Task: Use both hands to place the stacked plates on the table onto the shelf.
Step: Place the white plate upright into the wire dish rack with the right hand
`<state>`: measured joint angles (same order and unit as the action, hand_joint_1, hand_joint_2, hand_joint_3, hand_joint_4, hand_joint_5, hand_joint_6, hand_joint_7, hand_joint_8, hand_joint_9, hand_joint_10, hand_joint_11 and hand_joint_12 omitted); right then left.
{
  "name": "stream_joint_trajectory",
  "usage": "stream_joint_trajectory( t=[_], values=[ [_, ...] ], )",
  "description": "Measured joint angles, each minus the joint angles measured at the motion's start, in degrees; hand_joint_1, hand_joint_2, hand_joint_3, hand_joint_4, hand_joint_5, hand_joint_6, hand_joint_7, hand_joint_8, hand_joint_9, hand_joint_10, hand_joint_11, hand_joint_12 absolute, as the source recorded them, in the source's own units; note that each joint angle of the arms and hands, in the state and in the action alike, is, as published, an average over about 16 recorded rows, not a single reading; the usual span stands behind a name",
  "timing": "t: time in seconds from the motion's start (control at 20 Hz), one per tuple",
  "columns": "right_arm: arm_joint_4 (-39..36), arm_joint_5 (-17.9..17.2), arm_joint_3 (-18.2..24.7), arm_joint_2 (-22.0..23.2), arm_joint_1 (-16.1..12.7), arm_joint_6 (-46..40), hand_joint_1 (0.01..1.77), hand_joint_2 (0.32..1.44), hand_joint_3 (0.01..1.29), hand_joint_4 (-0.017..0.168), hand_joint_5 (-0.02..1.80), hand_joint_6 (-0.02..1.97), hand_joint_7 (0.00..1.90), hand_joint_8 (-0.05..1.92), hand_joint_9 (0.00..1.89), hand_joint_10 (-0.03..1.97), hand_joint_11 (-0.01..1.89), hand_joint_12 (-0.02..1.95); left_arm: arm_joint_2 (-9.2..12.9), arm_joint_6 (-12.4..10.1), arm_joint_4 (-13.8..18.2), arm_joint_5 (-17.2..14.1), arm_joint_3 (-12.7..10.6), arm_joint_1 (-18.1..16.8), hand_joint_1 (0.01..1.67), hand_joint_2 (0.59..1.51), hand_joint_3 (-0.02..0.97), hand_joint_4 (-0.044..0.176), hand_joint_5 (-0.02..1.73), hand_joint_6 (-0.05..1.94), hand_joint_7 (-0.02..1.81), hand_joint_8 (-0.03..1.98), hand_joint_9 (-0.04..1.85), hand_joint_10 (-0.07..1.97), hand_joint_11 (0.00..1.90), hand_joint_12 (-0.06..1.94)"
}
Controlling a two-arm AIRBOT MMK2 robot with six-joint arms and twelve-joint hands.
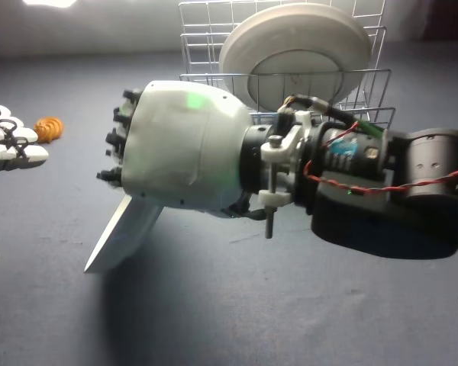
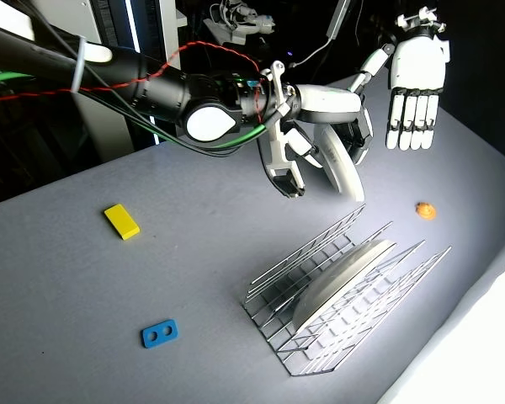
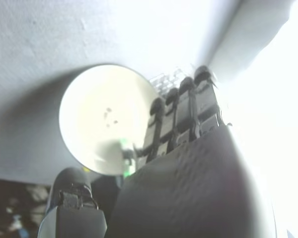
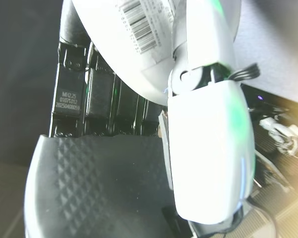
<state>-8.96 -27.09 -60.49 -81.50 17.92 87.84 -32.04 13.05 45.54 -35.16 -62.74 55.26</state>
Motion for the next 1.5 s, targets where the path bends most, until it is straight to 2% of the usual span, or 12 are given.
stream_joint_trajectory(
  t=[0.25,0.5,0.8,1.1,1.3,1.5],
  values=[
    [2.3,-0.5,4.6,4.3,-1.7,2.4,1.31,0.93,0.01,0.001,1.0,0.75,1.04,1.02,1.01,0.97,0.89,1.07,-0.1,-2.1,4.6,-4.3,-2.4,-0.2,0.02,1.071,0.0,0.0,0.06,0.02,0.03,0.01,0.02,0.01,0.02,0.01],
    [1.5,0.2,8.1,8.5,-4.4,0.5,1.3,0.93,0.01,0.003,1.02,0.7,1.06,1.05,1.04,0.86,0.88,1.11,-0.5,-4.5,7.5,-6.7,-4.0,-0.5,0.02,1.071,0.0,0.0,0.07,0.01,0.03,0.01,0.03,0.01,0.02,0.02],
    [-5.5,3.4,10.0,13.2,-9.1,-12.0,1.29,0.93,0.01,0.001,1.03,0.68,1.08,1.07,1.09,0.8,0.88,1.17,-0.9,-6.9,10.4,-8.3,-4.9,-0.8,0.02,1.069,0.0,0.0,0.07,0.01,0.03,0.01,0.02,0.01,0.02,0.02],
    [-12.7,8.8,9.4,16.7,-13.8,-30.1,1.28,0.93,0.01,-0.001,0.99,0.74,1.08,1.08,1.09,0.87,0.88,1.21,-1.0,-7.1,14.4,-10.2,-5.3,-1.0,0.02,1.067,0.0,0.0,0.07,0.01,0.03,0.01,0.03,0.01,0.02,0.02],
    [-15.6,12.1,8.4,18.1,-16.2,-40.7,1.28,0.93,0.01,-0.003,0.96,0.8,1.07,1.09,1.08,0.91,0.9,1.22,-1.0,-7.0,17.9,-13.8,-5.7,-1.5,0.02,1.069,0.0,0.0,0.07,0.01,0.04,0.01,0.03,0.01,0.02,0.02],
    [-15.6,14.7,7.2,18.9,-17.7,-46.8,1.28,0.94,0.01,-0.004,0.94,0.83,1.07,1.07,1.08,0.89,0.91,1.22,-1.0,-6.9,21.6,-18.0,-6.0,-2.9,0.02,1.073,-0.001,0.0,0.07,0.01,0.05,0.01,0.04,0.01,0.02,0.02]
  ],
)
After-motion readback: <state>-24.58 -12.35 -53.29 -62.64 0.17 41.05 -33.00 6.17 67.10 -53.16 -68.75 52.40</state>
